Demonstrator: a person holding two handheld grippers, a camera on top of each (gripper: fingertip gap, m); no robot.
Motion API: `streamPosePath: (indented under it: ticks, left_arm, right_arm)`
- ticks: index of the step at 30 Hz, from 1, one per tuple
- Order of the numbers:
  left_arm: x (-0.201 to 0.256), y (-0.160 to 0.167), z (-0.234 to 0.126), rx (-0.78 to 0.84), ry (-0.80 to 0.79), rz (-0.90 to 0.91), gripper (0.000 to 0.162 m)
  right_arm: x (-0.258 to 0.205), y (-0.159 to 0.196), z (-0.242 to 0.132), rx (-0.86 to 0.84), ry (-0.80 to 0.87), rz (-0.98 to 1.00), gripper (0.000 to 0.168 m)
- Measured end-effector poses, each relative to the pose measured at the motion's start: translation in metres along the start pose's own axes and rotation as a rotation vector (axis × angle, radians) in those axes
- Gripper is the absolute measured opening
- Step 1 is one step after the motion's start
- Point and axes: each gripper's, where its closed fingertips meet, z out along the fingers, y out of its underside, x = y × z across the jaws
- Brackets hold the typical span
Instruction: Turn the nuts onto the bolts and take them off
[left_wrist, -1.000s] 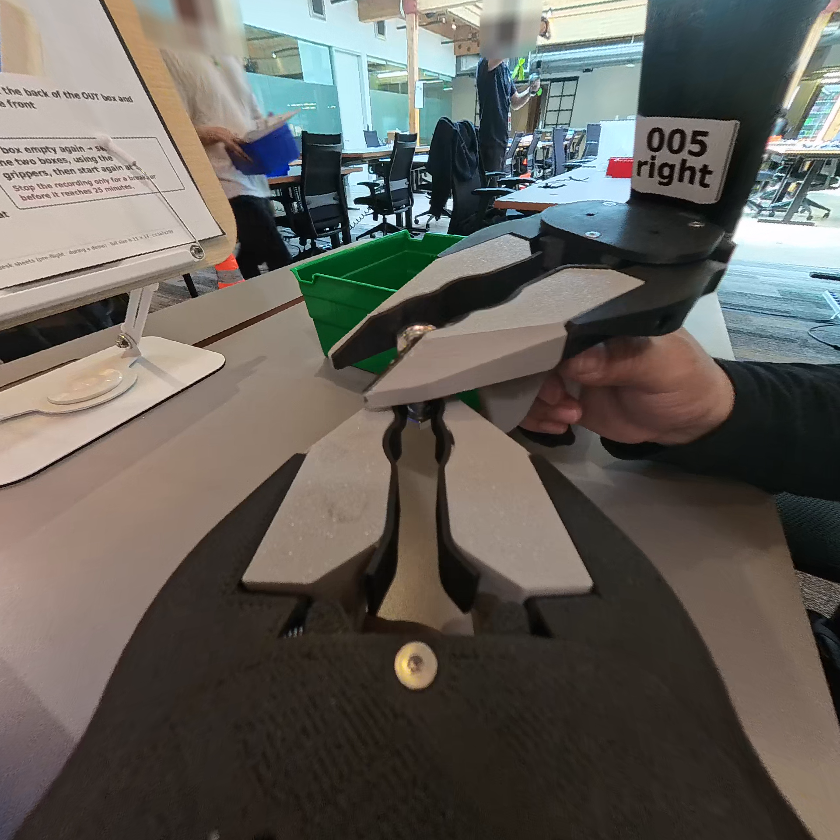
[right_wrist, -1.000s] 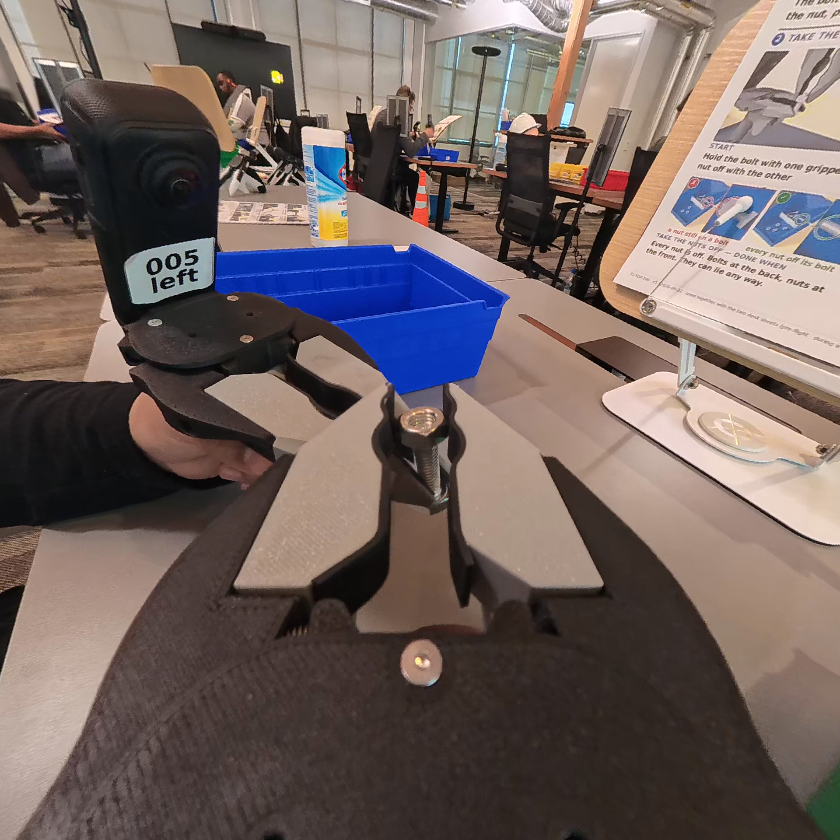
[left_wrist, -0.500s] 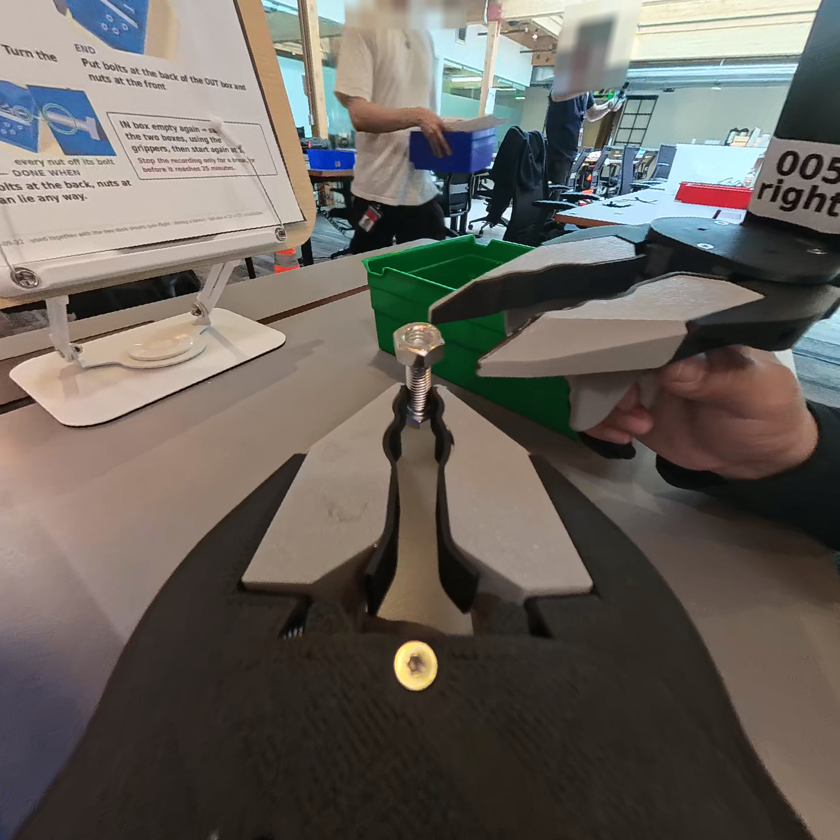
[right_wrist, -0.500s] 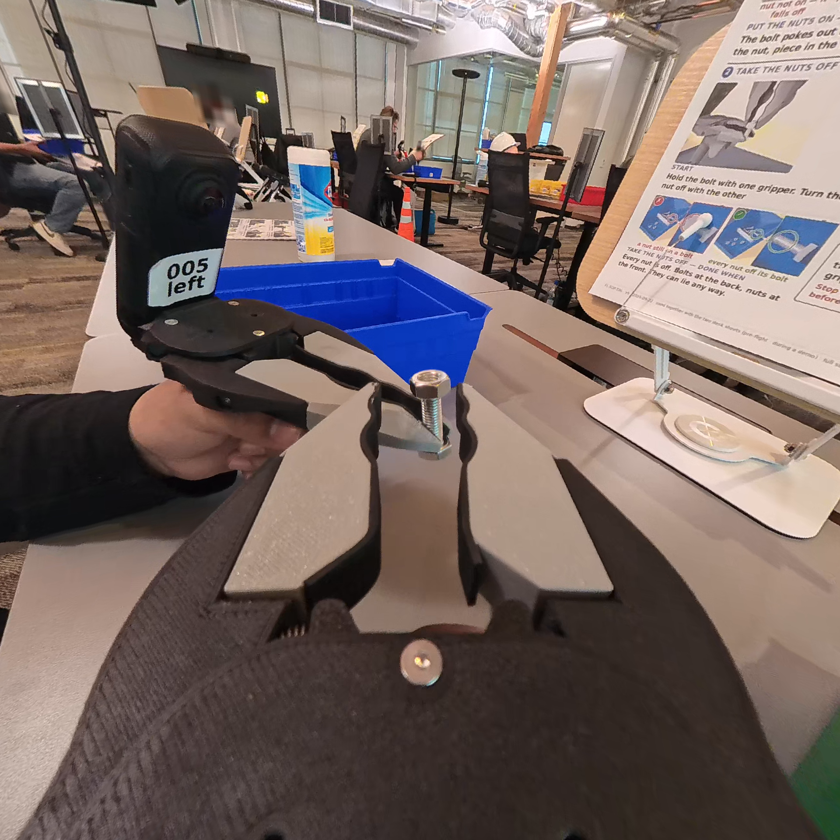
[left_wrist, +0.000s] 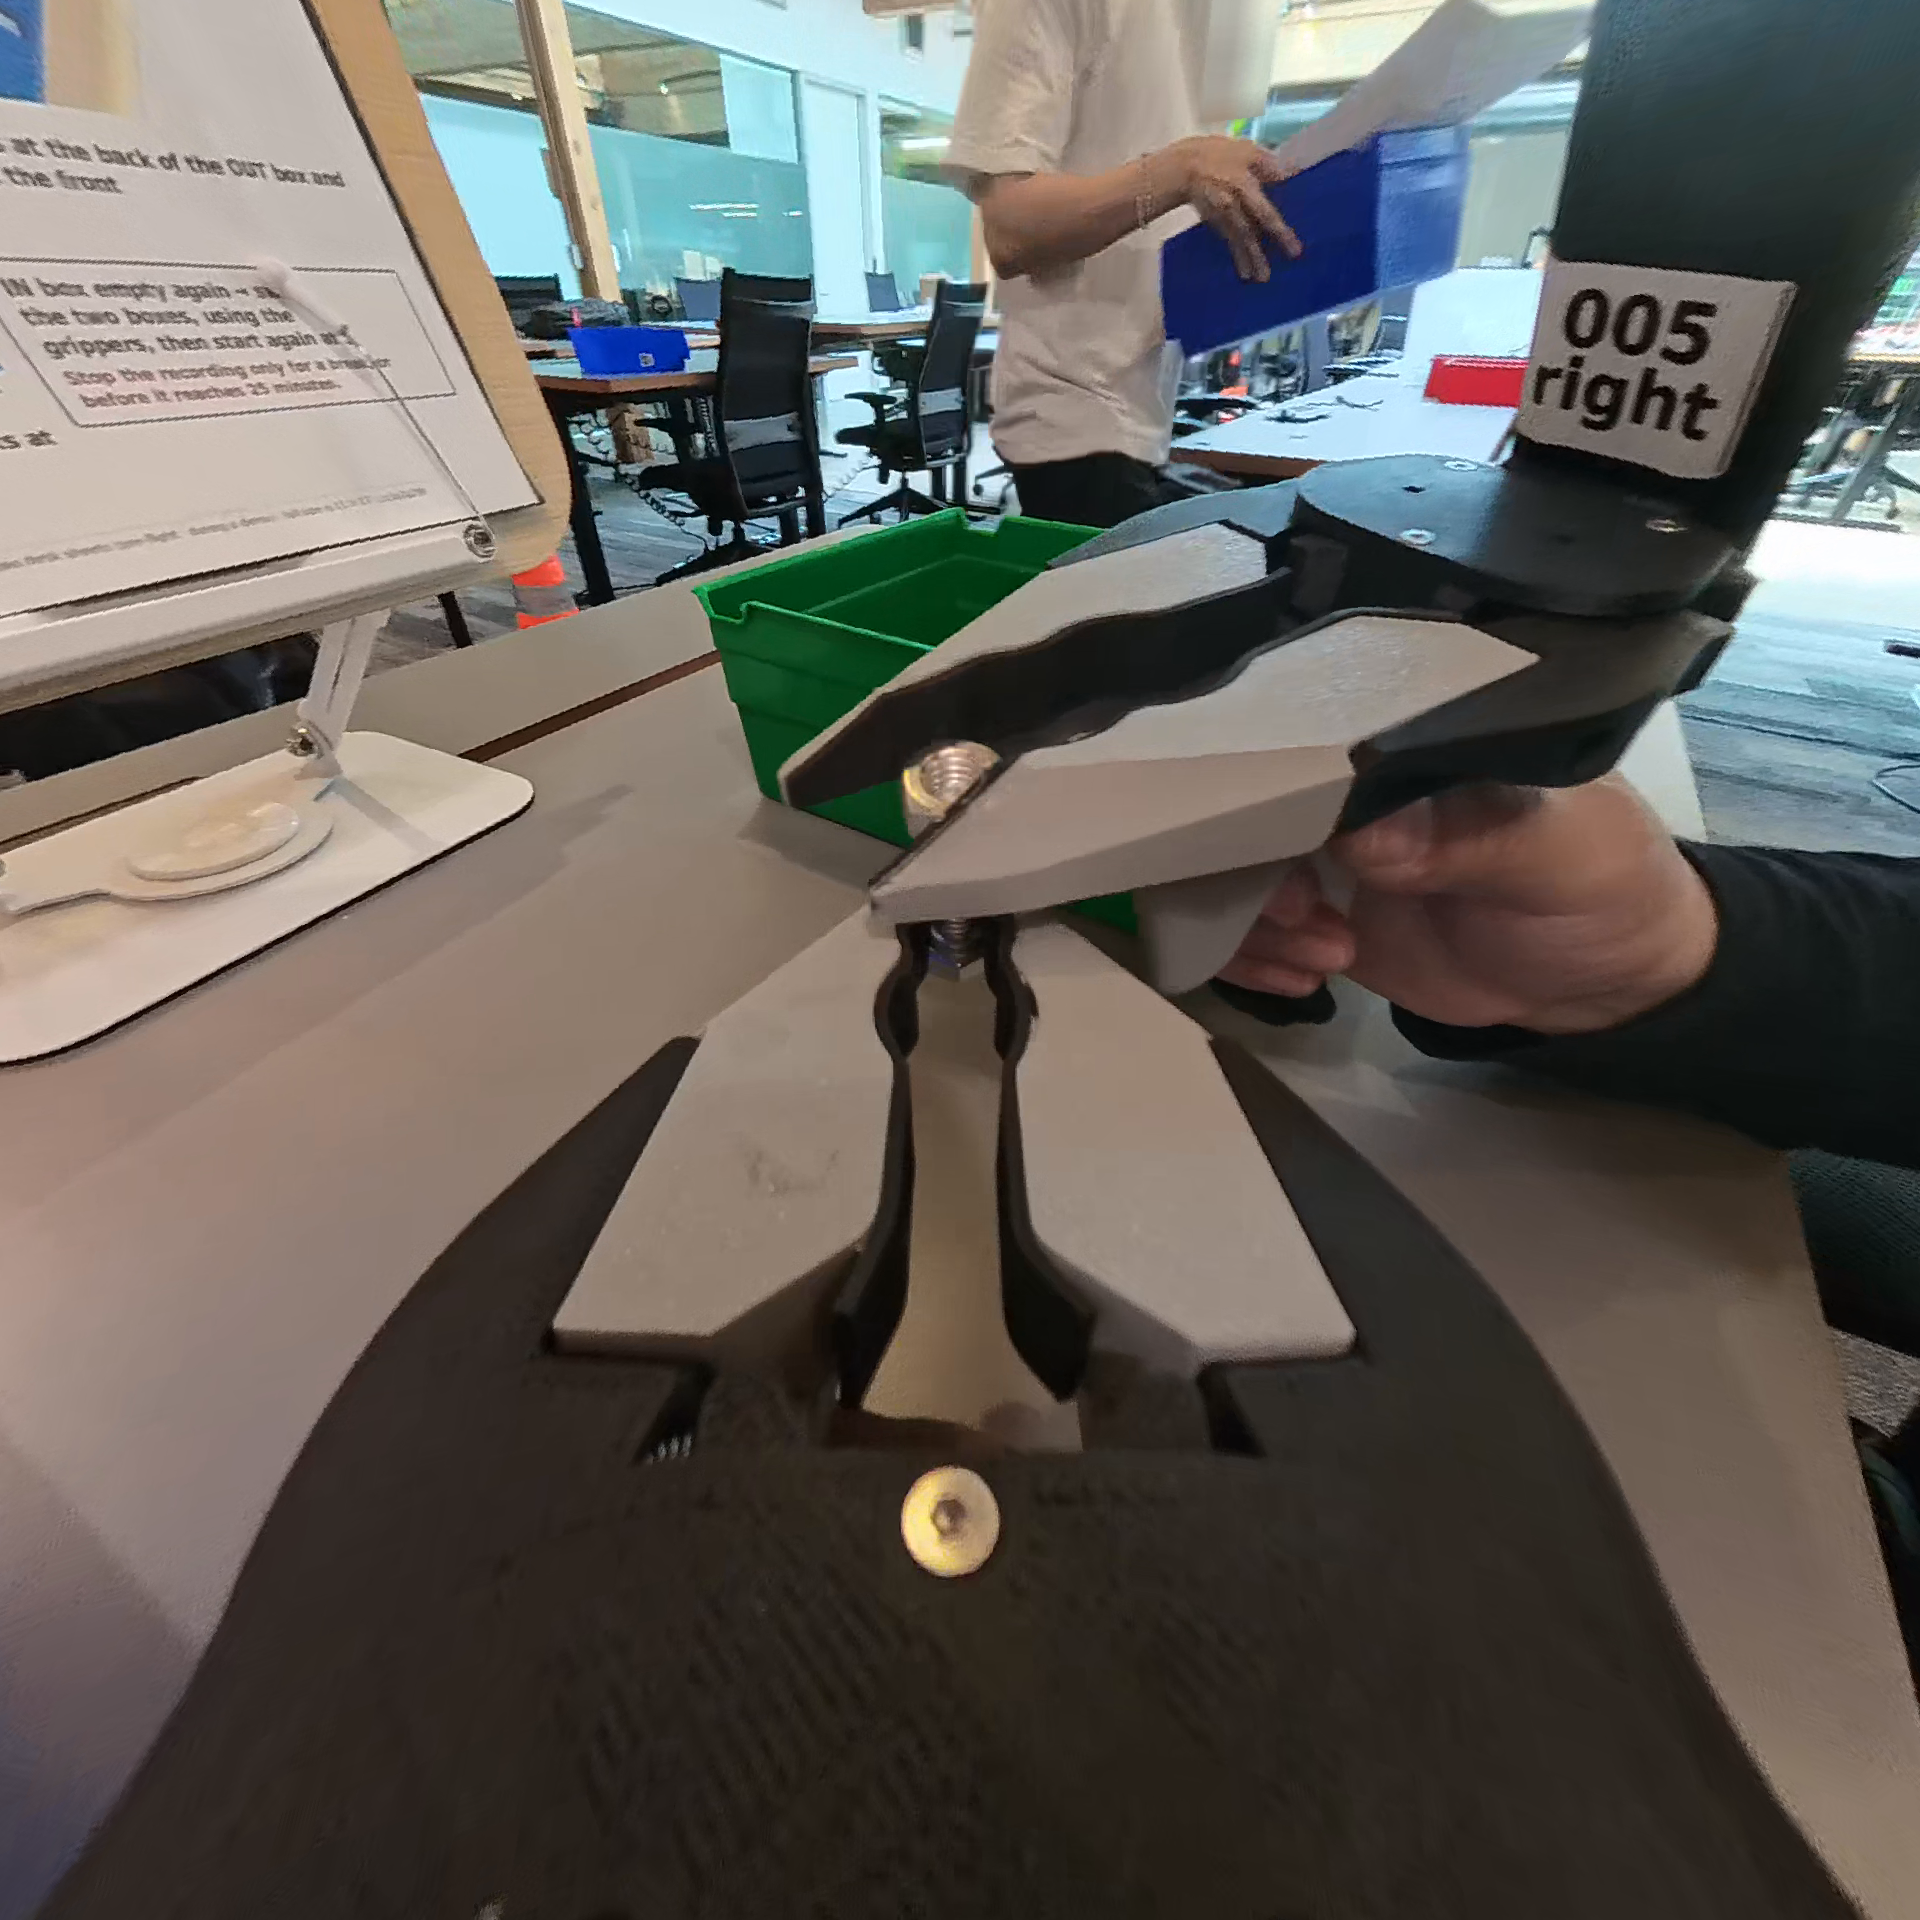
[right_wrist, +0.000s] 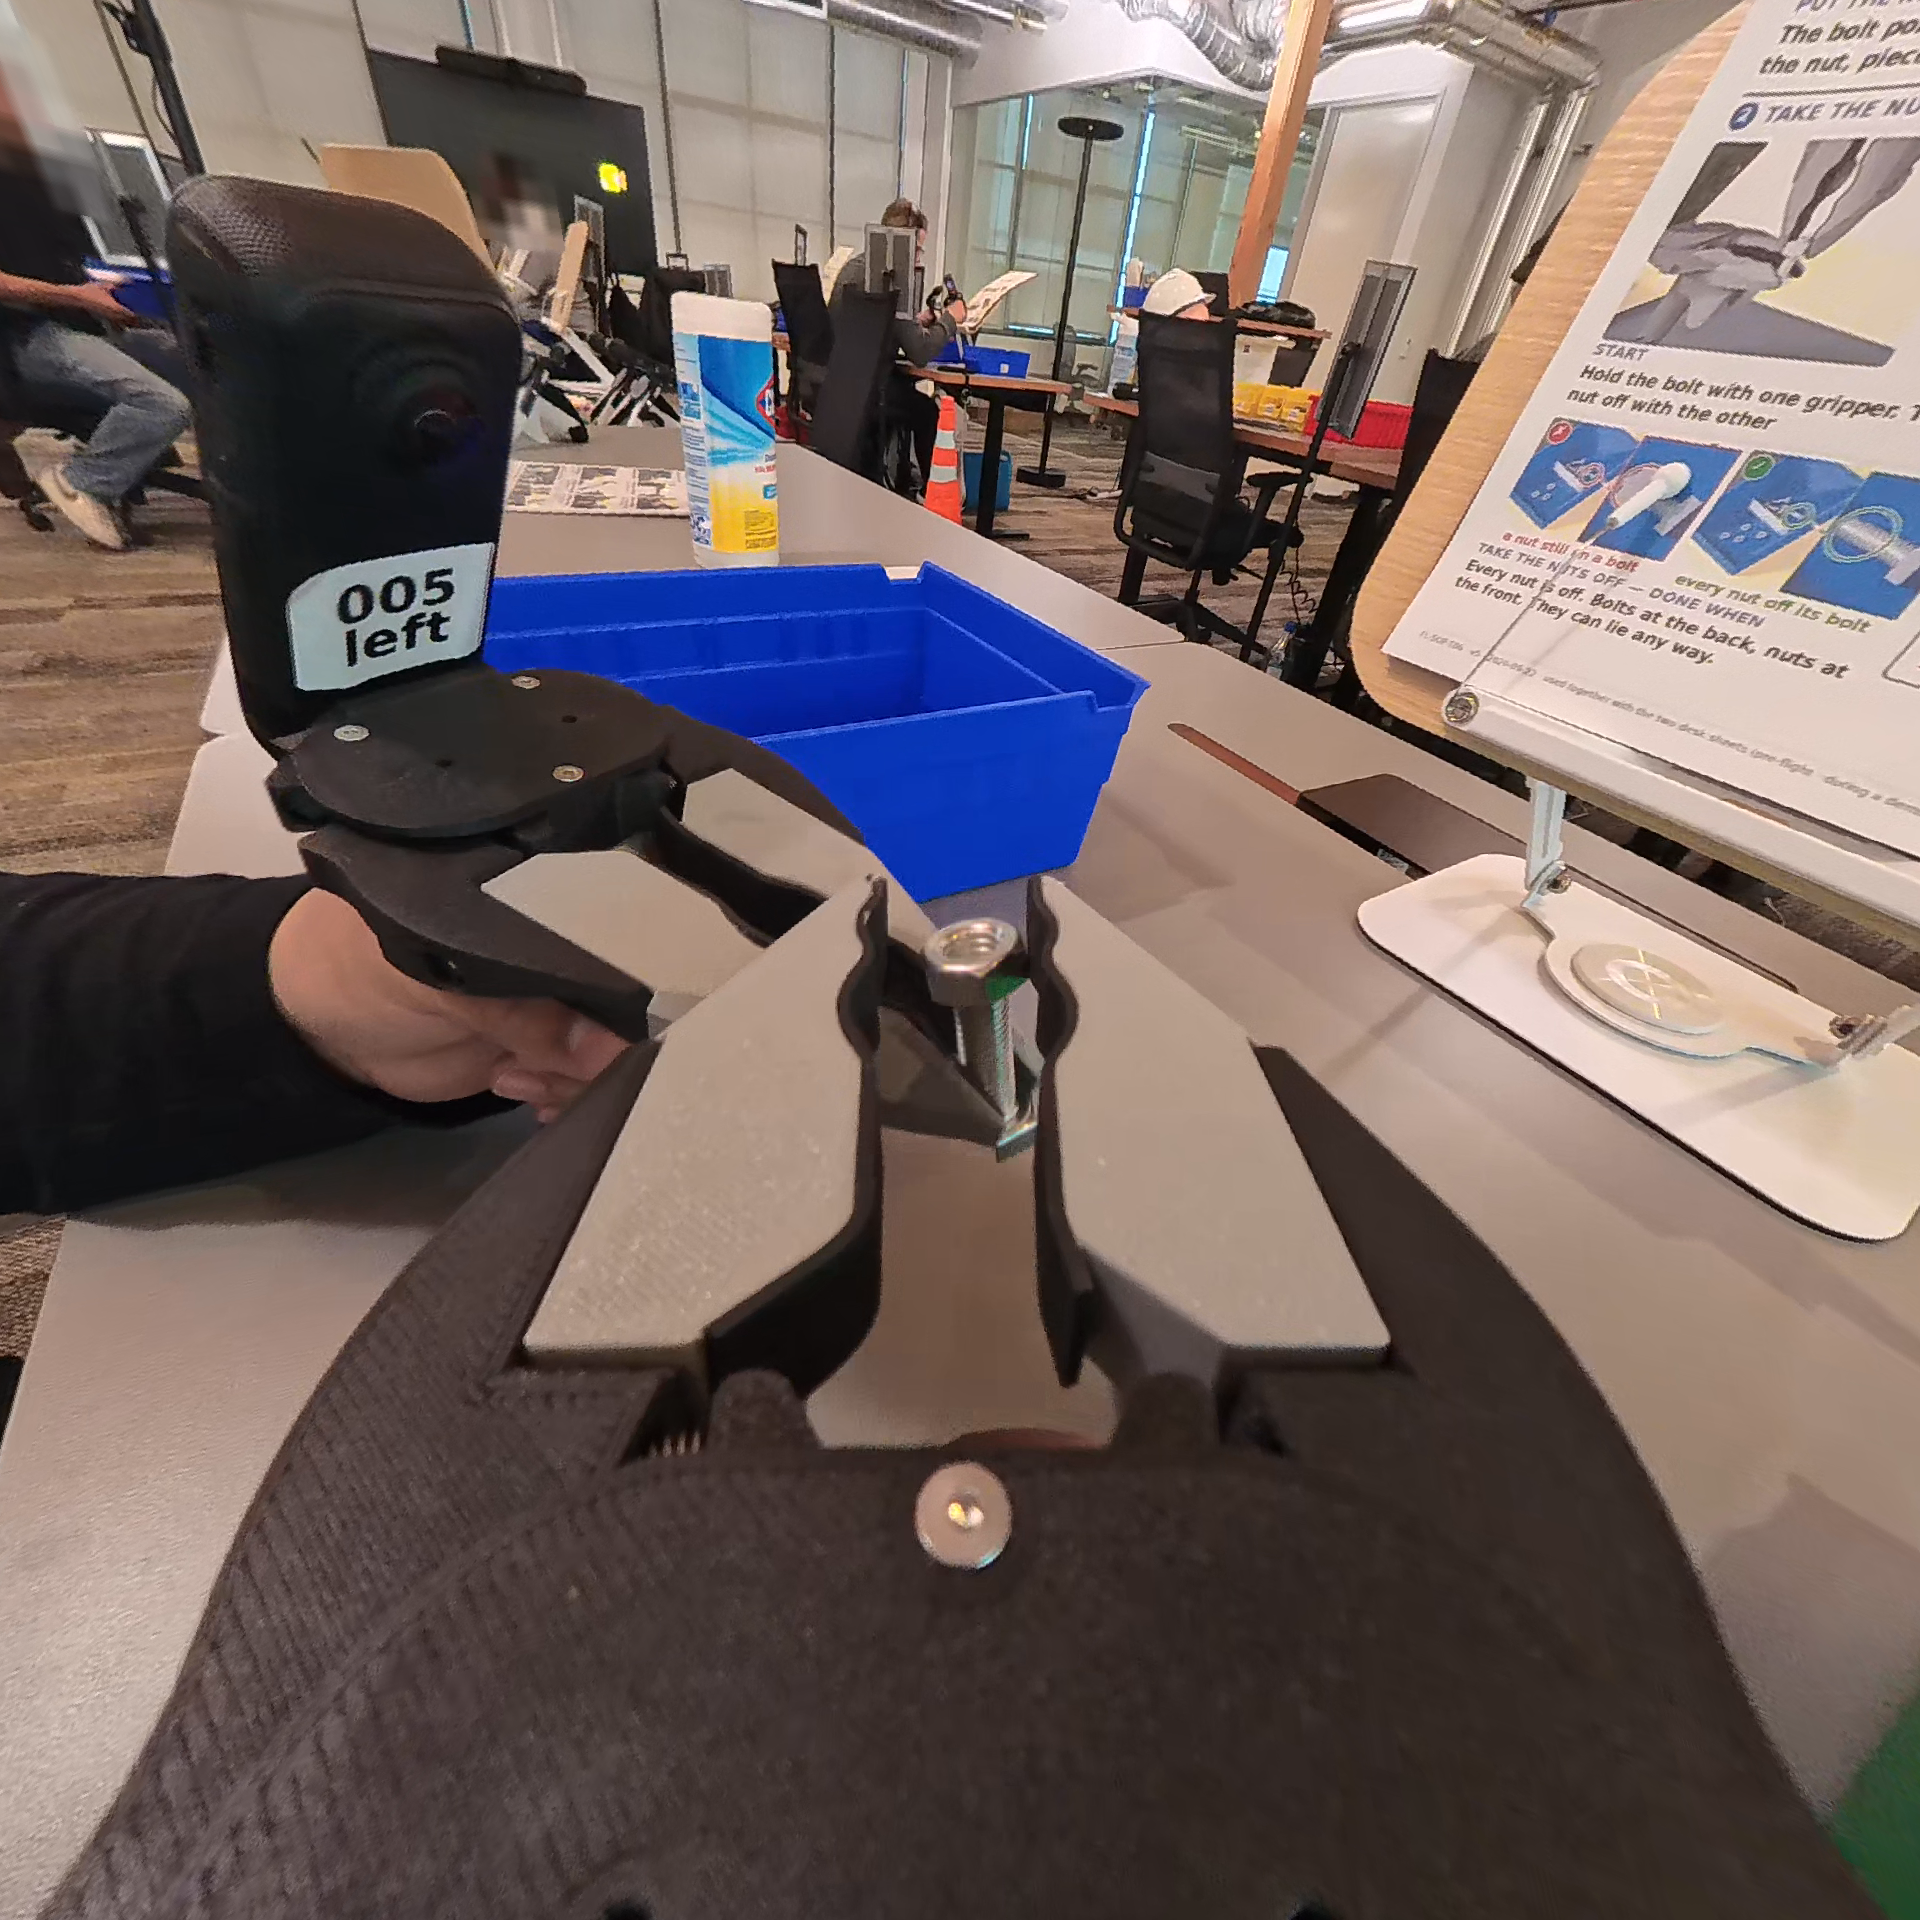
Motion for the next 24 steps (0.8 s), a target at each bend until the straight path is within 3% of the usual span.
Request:
streamPosePath:
  ticks: [16, 24]
  left_arm:
    - [0.007, 0.000, 0.001, -0.003, 0.025, 0.027, 0.007]
    - [-0.002, 0.007, 0.002, -0.032, -0.003, 0.012, 0.007]
  right_arm:
    - [-0.004, 0.002, 0.003, -0.024, 0.002, -0.028, 0.013]
    - [0.000, -0.018, -0.008, 0.077, 0.025, -0.042, 0.014]
